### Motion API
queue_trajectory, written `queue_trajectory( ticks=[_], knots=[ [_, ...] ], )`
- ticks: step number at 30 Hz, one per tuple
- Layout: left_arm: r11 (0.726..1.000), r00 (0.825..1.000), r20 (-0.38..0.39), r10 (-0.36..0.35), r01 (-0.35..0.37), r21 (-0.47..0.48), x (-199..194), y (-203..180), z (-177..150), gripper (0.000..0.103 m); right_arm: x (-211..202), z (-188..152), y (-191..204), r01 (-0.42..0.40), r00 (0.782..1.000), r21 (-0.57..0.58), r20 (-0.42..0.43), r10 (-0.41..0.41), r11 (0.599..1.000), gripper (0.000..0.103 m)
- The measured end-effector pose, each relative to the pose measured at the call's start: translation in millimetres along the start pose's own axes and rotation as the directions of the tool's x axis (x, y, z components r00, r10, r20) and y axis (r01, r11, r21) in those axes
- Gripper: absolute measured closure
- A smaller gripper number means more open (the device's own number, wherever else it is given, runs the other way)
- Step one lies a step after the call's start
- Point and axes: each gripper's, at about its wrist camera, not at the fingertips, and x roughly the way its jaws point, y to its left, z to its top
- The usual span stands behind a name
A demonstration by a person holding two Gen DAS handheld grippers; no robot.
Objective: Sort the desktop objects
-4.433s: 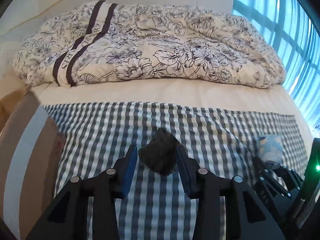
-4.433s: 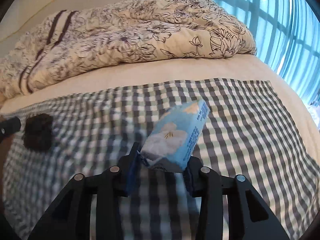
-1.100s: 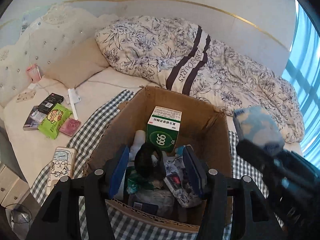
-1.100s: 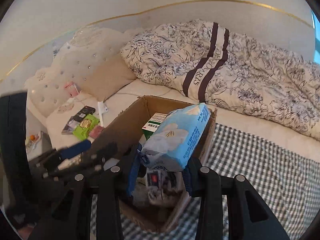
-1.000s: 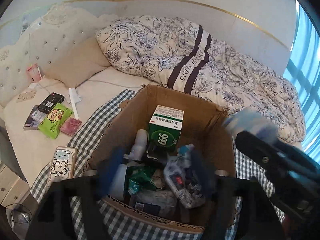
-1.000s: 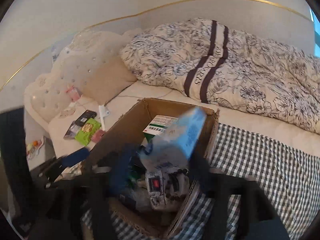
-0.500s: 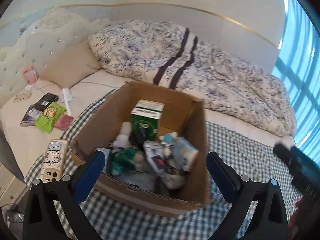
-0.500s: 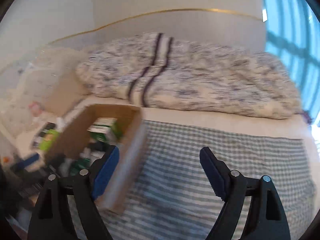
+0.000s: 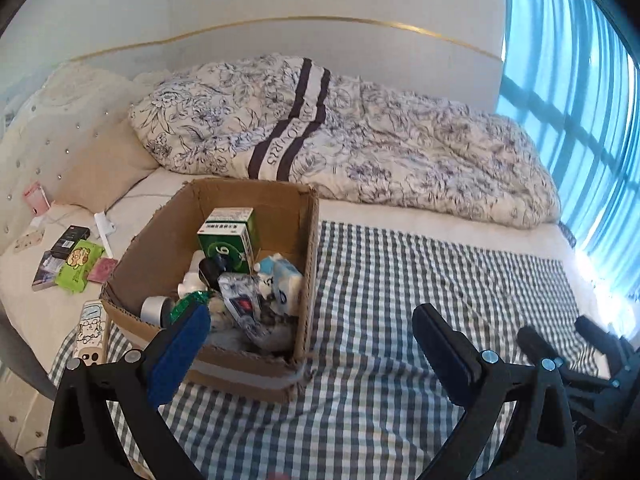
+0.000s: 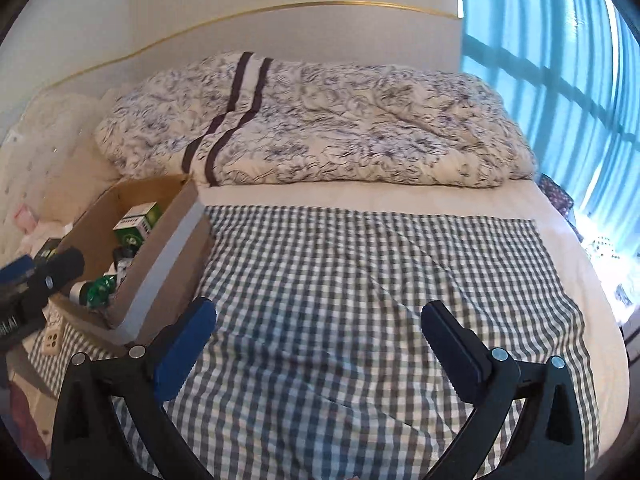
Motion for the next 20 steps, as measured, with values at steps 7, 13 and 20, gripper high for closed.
queue_trajectory(
  ticks=[7, 13, 20],
  knots=[
    [1.000, 1.000, -0.007, 0.005, -0.005, 0.024, -3.2, -8.5, -4.0, 0.000, -3.4, 0.7, -12.6, 0.024, 1.000, 0.024, 0.005, -0.024, 0.999, 0.000],
    [1.000, 1.000, -0.017, -0.007, 0.008, 0.021, -2.0, -5.9, -5.2, 0.000, 2.3, 0.7, -11.3, 0.026, 1.000, 0.016, -0.006, -0.025, 1.000, 0.000],
    [0.999, 0.999, -0.001, 0.046, -0.046, 0.020, -1.5, -3.1, -6.6, 0.000, 8.2, -2.5, -8.0, 0.025, 0.999, 0.006, -0.023, -0.025, 1.000, 0.000]
  ],
)
